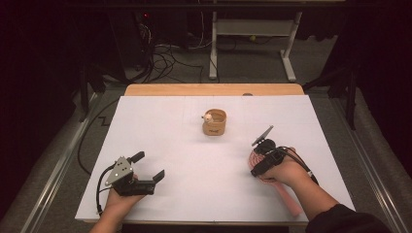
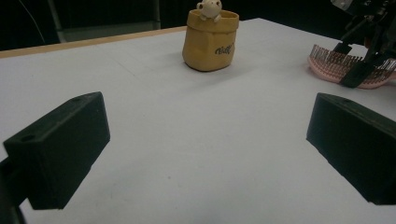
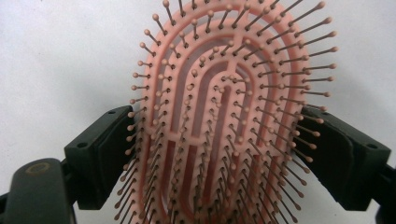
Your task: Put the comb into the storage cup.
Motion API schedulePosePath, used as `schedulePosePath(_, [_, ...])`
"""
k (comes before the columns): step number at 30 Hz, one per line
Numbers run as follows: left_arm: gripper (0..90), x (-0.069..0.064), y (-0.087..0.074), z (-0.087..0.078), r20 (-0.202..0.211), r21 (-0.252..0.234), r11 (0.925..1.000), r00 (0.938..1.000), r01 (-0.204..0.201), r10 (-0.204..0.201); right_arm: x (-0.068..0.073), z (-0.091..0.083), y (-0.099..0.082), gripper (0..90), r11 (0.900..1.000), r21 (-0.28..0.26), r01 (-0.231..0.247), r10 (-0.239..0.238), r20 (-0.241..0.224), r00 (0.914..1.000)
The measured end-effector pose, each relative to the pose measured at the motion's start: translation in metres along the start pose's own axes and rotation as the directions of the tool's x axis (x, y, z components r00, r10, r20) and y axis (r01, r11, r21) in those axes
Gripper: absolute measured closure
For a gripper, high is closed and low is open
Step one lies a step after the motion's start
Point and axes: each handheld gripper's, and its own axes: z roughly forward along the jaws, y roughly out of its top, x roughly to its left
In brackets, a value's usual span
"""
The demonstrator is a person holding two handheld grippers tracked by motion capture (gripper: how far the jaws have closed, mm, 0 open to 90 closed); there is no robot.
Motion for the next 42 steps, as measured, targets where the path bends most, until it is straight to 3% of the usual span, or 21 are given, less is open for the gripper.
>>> schedulePosePath(40, [0.2, -0.001, 0.000, -0.001, -0.001, -0.005, 0.9999, 1.0000, 0.009, -0.009, -0.002, 0.002, 0.011, 16.9, 0.9972, 0.075, -0.004, 0.005, -0.008, 1.0000])
schedulePosePath(42, [0.2, -0.001, 0.000, -0.001, 0.000, -0.004, 1.0000, 1.0000, 0.009, -0.009, -0.001, 0.002, 0.010, 18.0, 0.9967, 0.077, -0.027, 0.028, -0.009, 0.9996])
